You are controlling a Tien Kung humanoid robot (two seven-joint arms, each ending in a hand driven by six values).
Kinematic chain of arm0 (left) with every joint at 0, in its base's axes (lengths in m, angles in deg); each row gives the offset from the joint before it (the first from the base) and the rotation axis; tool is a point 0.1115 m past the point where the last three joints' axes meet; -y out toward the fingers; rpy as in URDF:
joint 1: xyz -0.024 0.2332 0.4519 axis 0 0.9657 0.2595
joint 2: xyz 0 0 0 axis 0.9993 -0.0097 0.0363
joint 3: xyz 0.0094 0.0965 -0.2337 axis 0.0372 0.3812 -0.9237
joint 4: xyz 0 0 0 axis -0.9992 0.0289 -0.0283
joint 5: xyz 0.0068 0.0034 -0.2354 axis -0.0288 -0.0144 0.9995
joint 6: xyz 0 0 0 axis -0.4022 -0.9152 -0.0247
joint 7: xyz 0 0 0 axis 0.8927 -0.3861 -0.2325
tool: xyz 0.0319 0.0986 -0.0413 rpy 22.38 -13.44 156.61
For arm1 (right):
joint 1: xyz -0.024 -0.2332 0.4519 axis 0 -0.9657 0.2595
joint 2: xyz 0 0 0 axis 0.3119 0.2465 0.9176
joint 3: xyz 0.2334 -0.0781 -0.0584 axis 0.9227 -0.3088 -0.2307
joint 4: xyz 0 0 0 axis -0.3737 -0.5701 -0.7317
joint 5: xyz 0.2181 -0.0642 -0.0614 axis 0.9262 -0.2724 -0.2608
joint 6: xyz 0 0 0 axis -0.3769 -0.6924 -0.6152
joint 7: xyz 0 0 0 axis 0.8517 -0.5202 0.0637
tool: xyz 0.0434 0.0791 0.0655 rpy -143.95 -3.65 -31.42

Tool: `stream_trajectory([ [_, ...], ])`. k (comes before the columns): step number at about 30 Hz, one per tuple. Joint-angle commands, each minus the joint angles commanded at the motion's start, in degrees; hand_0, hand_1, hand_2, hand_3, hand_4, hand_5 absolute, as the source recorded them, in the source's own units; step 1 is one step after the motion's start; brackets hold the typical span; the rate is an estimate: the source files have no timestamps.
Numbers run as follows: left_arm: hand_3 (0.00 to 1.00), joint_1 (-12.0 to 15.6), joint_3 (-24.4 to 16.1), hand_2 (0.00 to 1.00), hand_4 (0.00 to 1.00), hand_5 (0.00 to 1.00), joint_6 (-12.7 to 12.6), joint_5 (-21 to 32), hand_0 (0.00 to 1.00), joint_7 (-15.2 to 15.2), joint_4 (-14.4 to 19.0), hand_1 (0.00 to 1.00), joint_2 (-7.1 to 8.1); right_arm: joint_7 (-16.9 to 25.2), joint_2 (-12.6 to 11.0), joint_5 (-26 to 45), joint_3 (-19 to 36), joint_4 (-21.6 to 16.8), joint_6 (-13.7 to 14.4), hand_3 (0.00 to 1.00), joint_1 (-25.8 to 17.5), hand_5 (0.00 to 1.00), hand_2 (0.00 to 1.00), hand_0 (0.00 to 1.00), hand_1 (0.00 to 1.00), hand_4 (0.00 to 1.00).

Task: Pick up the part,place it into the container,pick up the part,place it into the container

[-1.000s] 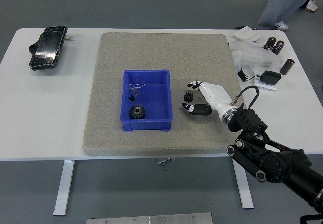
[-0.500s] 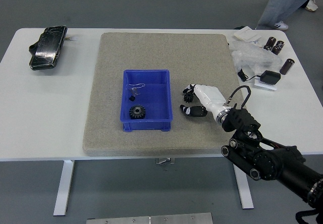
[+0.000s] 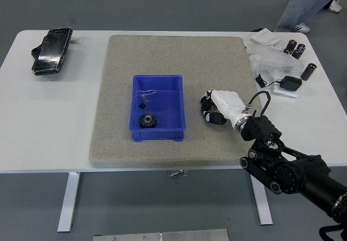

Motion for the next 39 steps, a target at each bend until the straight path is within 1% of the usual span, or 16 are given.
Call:
stream_trajectory([
  [5,0.624,0.11,0.00,0.635,0.700,0.210,-0.03,0.00,0.667,0.01,0.00,0.659,0.01,0.01,-0.37,-1.61,1.43,-1.72,0.49,0.503,0.16,0.002,0.465,0.649,0.507,0.294],
  [9,0.625,0.17,-0.01,0.635,0.701,0.209,-0.03,-0.05,0.667,-0.03,0.00,0.658,-0.01,-0.55,-0.19,-3.67,2.82,-5.47,0.57,0.499,0.21,0.002,0.460,0.646,0.503,0.302],
  [12,0.625,0.18,0.02,0.635,0.701,0.209,-0.01,-0.08,0.667,-0.03,0.00,0.658,-0.05,-0.91,0.63,-5.05,3.75,-9.05,0.90,0.499,-0.05,0.002,0.460,0.646,0.503,0.302],
  [13,0.625,0.18,0.02,0.636,0.702,0.212,0.00,-0.09,0.667,-0.04,0.00,0.659,-0.07,-0.87,0.96,-5.03,3.79,-10.09,1.13,0.509,-0.13,0.002,0.471,0.648,0.509,0.318],
  [17,0.625,0.18,0.09,0.636,0.702,0.212,0.02,-0.05,0.667,-0.10,0.00,0.659,-0.14,-0.17,2.36,-3.13,1.81,-14.15,2.31,0.509,-0.21,0.002,0.471,0.648,0.509,0.318],
  [18,0.625,0.19,0.08,0.636,0.702,0.212,0.01,-0.05,0.667,-0.12,0.00,0.659,-0.15,-0.03,2.70,-2.70,1.01,-14.69,2.52,0.509,-0.16,0.002,0.471,0.648,0.509,0.318],
  [19,0.625,0.19,0.06,0.637,0.709,0.225,0.00,-0.07,0.667,-0.14,0.00,0.658,-0.16,0.06,2.97,-2.39,0.34,-14.98,2.62,0.593,-0.12,0.002,0.557,0.667,0.566,0.386],
  [24,0.625,0.14,0.08,0.637,0.709,0.225,-0.02,-0.04,0.667,-0.13,0.00,0.658,-0.17,-0.65,4.24,-2.46,-3.32,-14.42,0.82,0.593,0.33,0.002,0.557,0.667,0.566,0.386],
  [25,0.625,0.13,0.07,0.636,0.709,0.228,-0.03,-0.04,0.668,-0.14,0.00,0.658,-0.17,-0.79,4.38,-2.61,-3.92,-14.20,0.49,0.693,0.44,0.256,0.751,0.773,0.748,0.492],
  [30,0.625,0.14,0.12,0.636,0.709,0.228,-0.05,-0.02,0.668,-0.18,0.00,0.658,-0.22,-1.32,4.77,-3.39,-5.34,-13.85,-0.50,0.693,0.77,0.256,0.751,0.773,0.748,0.492],
  [31,0.624,0.14,0.12,0.637,0.710,0.228,-0.05,-0.02,0.668,-0.18,0.00,0.658,-0.22,-1.35,4.81,-3.52,-5.42,-13.95,-0.58,0.795,0.81,0.360,0.854,0.886,0.859,0.708],
  [36,0.624,0.10,-0.15,0.637,0.710,0.228,-0.06,-0.32,0.668,-0.20,0.00,0.658,-0.24,-1.40,4.97,-3.72,-5.50,-14.31,-0.69,0.795,0.94,0.360,0.854,0.886,0.859,0.708],
  [37,0.624,0.10,-0.22,0.637,0.710,0.227,-0.06,-0.39,0.668,-0.21,0.00,0.659,-0.25,-1.43,4.99,-3.72,-5.50,-14.34,-0.72,0.833,0.95,0.400,0.869,0.916,0.876,0.779],
  [39,0.624,0.09,-0.27,0.637,0.710,0.227,-0.07,-0.45,0.668,-0.23,0.00,0.659,-0.27,-1.51,4.98,-3.70,-5.55,-14.35,-0.83,0.833,0.99,0.400,0.869,0.916,0.876,0.779],
])
